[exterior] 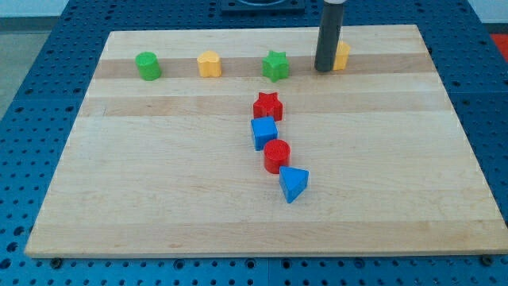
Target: Push the yellow hexagon to the top left
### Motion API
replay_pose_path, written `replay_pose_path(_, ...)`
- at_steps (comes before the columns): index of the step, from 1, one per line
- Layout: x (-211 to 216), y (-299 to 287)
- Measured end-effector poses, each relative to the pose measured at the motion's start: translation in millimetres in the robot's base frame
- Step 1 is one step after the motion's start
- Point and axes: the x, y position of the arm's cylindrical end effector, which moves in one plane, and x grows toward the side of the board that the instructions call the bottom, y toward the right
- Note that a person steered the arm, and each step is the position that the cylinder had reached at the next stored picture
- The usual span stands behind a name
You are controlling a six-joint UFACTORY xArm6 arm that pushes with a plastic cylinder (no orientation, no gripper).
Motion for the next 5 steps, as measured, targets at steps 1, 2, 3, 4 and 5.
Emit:
replay_pose_path(1, 10.3, -5.7)
replay_pose_path(2, 26.0, 8.0)
replay_pose_path(3, 25.9, 51.7)
replay_pose_path(4, 8.5, 65.7)
replay_pose_path(5, -14.4, 65.9)
